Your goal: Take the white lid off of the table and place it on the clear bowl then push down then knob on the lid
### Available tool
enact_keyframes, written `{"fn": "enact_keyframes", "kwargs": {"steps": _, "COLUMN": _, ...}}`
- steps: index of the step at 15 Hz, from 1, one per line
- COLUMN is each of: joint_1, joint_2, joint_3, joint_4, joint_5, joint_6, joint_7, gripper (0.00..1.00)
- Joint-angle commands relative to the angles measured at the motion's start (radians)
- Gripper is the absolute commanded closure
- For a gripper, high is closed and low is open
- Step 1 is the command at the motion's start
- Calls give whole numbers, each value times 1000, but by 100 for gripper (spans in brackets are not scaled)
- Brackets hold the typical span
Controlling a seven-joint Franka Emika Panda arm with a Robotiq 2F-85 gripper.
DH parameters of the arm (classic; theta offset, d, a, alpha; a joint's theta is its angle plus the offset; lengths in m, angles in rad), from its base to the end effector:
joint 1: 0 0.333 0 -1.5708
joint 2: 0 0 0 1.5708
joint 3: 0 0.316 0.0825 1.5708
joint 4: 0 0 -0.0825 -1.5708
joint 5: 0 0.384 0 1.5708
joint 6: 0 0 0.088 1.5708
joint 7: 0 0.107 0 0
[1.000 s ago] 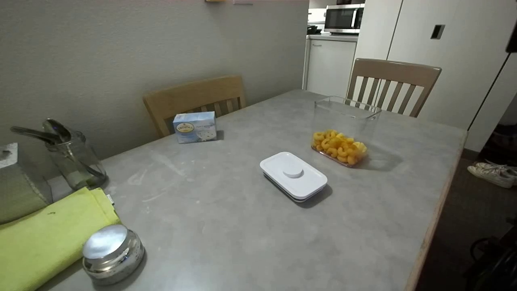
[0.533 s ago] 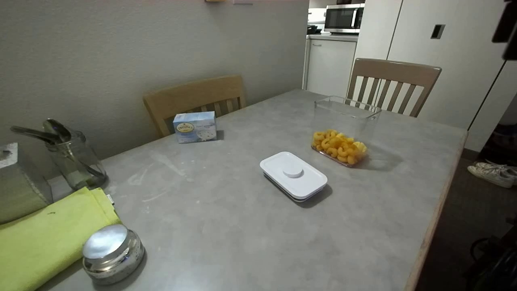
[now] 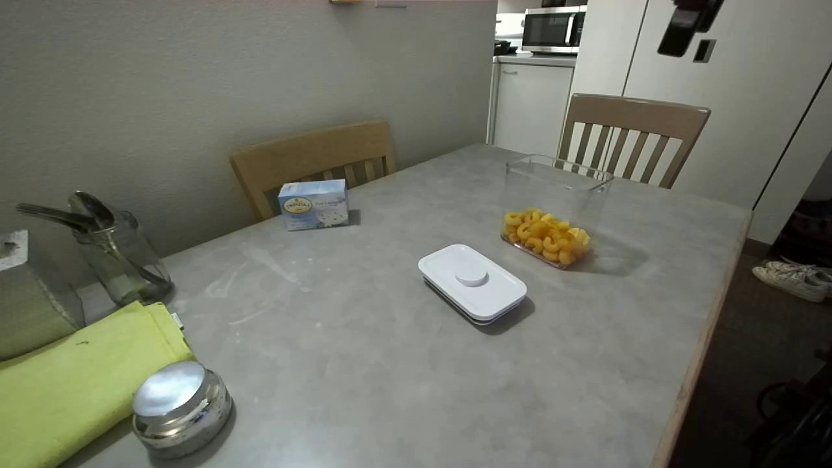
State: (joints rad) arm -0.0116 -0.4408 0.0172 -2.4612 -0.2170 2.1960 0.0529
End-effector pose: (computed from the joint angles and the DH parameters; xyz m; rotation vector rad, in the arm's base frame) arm 0.4272 -0.0049 0.4722 2.9395 0.0935 0.2659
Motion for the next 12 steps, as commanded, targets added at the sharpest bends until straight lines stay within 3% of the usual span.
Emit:
{"fn": "enact_keyframes", "kwargs": {"steps": 1, "joint_1": -18, "joint_2": 29, "joint_3": -5, "joint_4": 7, "joint_5": 3, "joint_6": 45, "joint_7": -3, "gripper": 0}}
{"fn": "enact_keyframes", "kwargs": {"steps": 7, "joint_1": -19, "joint_2": 37, "joint_3": -3, "joint_4": 13, "joint_5": 4, "joint_6": 60, "joint_7": -1, "gripper": 0}}
{"fn": "enact_keyframes", "kwargs": {"steps": 12, "joint_1": -12, "joint_2": 181, "joint_3": 3, "joint_4": 80, "joint_5": 33, "joint_6": 125, "joint_7": 41, "gripper": 0}}
